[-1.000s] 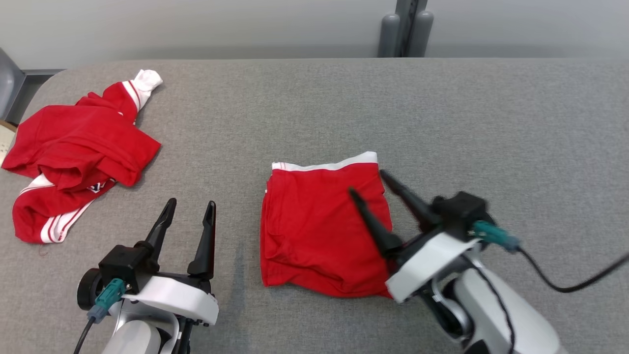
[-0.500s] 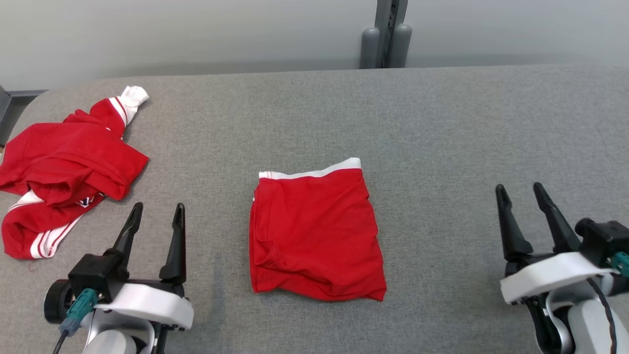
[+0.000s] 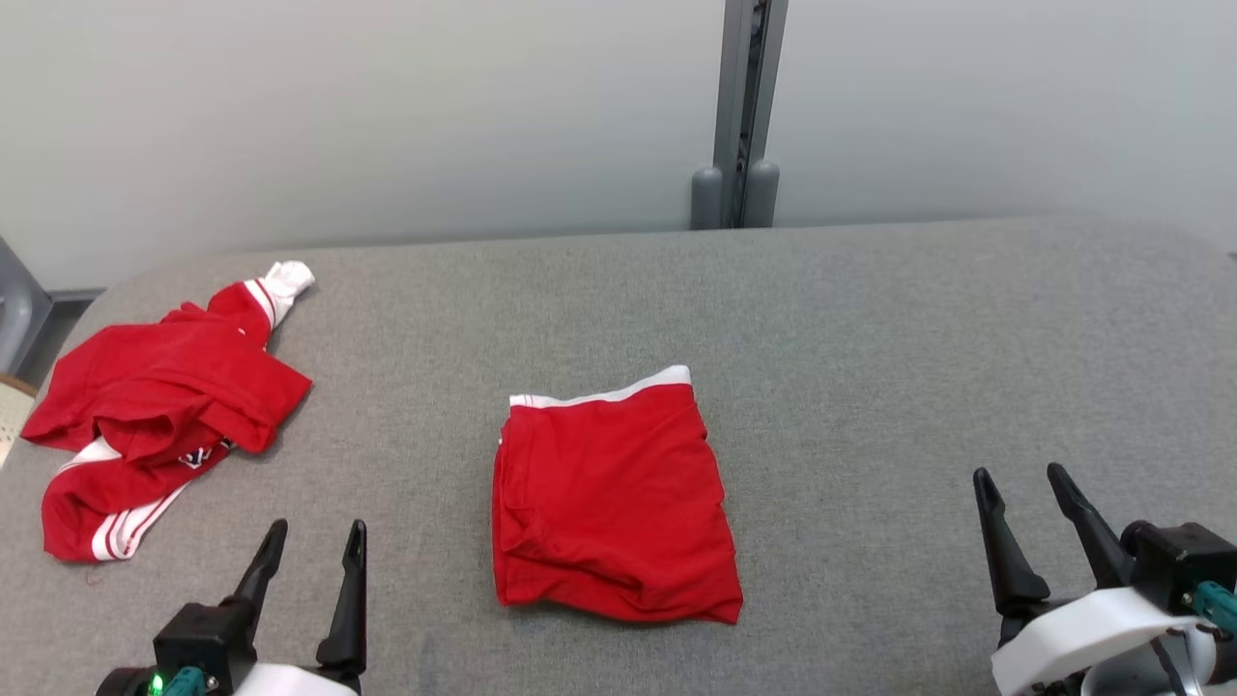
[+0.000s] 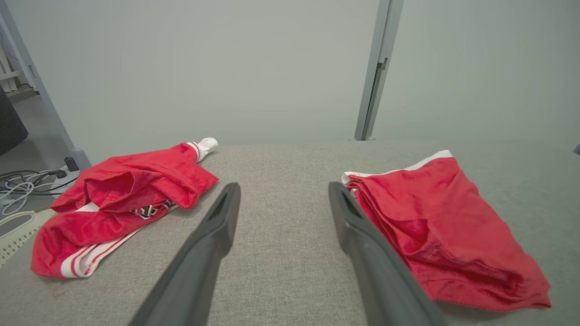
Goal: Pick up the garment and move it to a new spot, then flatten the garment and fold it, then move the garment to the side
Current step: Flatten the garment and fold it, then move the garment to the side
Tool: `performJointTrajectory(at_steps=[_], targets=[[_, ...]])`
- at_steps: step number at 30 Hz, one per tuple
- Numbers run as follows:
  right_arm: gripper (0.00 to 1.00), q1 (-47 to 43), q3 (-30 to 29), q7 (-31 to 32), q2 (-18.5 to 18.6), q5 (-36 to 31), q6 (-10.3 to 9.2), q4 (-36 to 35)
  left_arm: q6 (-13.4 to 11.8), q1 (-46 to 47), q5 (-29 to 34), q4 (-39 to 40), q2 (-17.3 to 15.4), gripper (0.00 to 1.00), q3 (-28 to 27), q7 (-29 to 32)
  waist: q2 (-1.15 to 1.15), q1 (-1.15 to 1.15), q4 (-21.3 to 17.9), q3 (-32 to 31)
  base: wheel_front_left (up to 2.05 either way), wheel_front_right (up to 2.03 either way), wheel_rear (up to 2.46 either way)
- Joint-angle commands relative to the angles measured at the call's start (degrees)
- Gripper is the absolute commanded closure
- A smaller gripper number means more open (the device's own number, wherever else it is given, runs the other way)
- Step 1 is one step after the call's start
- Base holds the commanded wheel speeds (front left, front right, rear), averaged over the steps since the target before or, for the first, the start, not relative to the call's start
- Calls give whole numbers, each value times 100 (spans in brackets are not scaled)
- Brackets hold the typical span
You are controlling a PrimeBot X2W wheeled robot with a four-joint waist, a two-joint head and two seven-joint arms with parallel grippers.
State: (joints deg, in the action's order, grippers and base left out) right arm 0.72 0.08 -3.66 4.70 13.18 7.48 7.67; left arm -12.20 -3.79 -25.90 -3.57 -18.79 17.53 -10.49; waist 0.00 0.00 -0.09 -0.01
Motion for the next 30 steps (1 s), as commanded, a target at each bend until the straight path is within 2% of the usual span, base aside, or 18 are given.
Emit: performJointTrajectory(at_steps=[1, 13, 30], targets=[[0, -76, -23, 42, 4, -25, 3, -60, -54, -40, -36, 29, -30, 0, -9, 22, 0, 0, -22, -88, 0, 0, 0], [0, -464, -38, 352, -36, -126, 3, -616, -219, -350, -103, 220, -136, 0, -96, 123, 0, 0, -71, -241, 0, 0, 0], [0, -518, -80, 444, -80, -170, 3, -705, -340, -402, -130, 403, -167, 0, -45, 221, 0, 0, -57, -259, 0, 0, 0]])
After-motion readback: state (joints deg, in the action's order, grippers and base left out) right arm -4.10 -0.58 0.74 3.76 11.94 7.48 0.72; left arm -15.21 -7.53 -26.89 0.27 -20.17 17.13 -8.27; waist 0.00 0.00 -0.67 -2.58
